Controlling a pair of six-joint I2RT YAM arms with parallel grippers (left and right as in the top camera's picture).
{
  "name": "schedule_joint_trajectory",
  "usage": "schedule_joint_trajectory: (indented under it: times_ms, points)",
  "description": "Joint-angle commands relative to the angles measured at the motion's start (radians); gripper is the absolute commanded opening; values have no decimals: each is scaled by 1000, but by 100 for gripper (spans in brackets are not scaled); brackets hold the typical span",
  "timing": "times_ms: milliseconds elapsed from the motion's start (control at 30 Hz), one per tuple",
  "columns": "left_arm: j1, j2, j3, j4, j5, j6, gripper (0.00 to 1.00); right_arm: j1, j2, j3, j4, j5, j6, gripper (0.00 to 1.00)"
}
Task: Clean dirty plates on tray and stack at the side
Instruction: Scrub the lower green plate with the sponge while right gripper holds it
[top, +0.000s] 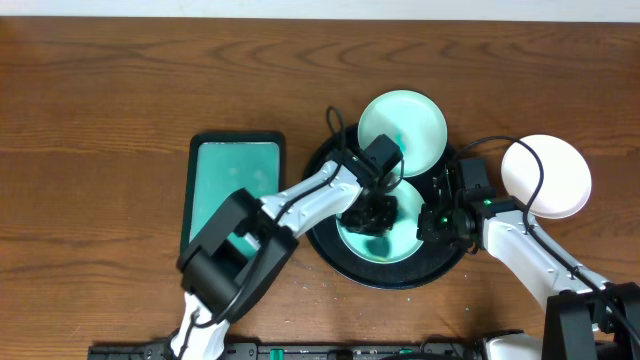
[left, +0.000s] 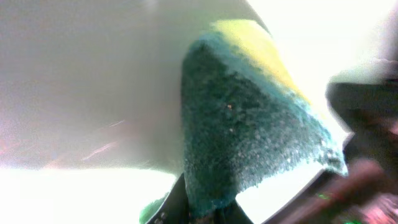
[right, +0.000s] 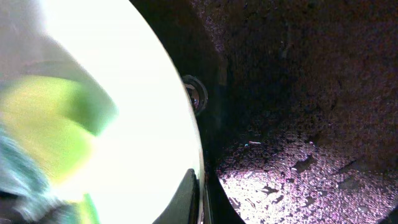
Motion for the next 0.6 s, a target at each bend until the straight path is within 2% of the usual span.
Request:
schedule_joint_trajectory:
  times_ms: [0, 67, 133, 467, 567]
  points:
    - [8, -18, -29, -82, -518, -32, 7, 7, 2, 1, -2, -2, -14, 1]
    - [8, -26, -29, -114, -657, -32, 7, 7, 2, 1, -2, -2, -14, 1]
    - [8, -28, -25, -134, -735, -18, 7, 7, 2, 1, -2, -2, -14, 1]
    - [13, -28, -23, -54, -731, 5, 7, 7, 2, 1, -5, -2, -14, 1]
    - [19, -28, -23, -15, -613, 7, 7, 7, 2, 1, -5, -2, -14, 1]
